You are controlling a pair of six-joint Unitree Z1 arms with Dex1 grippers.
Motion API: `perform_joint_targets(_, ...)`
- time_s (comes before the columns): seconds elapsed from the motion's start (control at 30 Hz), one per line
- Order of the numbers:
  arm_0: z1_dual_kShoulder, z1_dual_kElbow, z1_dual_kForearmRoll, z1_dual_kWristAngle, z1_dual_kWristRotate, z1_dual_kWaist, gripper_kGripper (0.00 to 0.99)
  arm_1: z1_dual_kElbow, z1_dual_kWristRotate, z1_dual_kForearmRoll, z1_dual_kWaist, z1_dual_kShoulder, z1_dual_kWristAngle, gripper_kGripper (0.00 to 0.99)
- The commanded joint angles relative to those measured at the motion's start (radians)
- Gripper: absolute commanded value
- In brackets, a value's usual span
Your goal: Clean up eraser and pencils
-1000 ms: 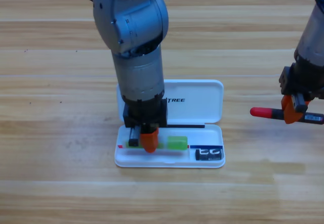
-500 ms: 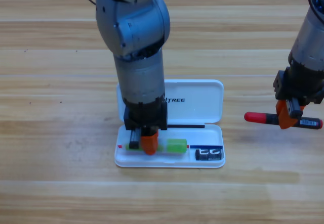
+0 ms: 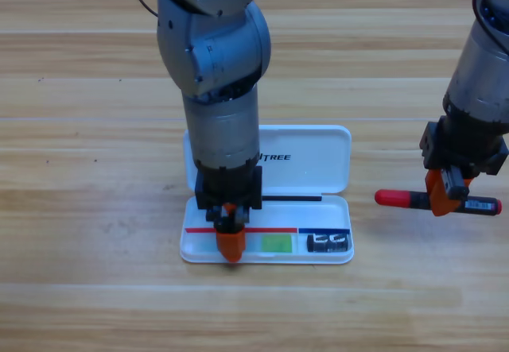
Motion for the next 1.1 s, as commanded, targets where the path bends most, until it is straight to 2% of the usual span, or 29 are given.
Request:
perform_joint_targets(0.03,0.044,0.019,0.012,0.015,-0.018,-0.014,0.990,-0.008,0.014,0.018,0.058,-0.047,0.014,0.000)
perform_joint_targets(0.13,0.036,0.019,0.015,0.021,-0.021,-0.014,0.990,-0.031,0.024,0.022,0.086,-0.038,0.019,0.000)
perform_joint_targets(0.33,-0.053,0.037,0.027,0.078,-0.018,0.014,0.990,-0.177,0.054,0.070,0.145,0.071,0.022,0.000)
perform_joint_targets(0.43,-0.132,0.085,0.027,0.127,0.011,0.061,0.990,-0.287,0.067,0.102,0.172,0.157,0.019,0.000)
perform_joint_targets(0.57,-0.214,0.165,0.027,0.136,0.059,0.161,0.990,-0.442,0.078,0.153,0.201,0.281,0.014,0.000)
perform_joint_targets(0.73,-0.264,0.229,0.021,0.130,0.119,0.270,0.990,-0.568,0.078,0.156,0.224,0.408,-0.010,0.000)
perform_joint_targets(0.83,-0.303,0.283,-0.014,0.117,0.157,0.318,0.990,-0.623,0.078,0.156,0.231,0.467,-0.016,0.000)
perform_joint_targets(1.0,-0.369,0.421,-0.131,0.100,0.194,0.368,0.990,-0.683,0.086,0.156,0.234,0.528,-0.027,0.000)
perform_joint_targets(1.1,-0.373,0.435,-0.140,0.094,0.200,0.380,0.990,-0.706,0.106,0.156,0.234,0.542,-0.032,0.000)
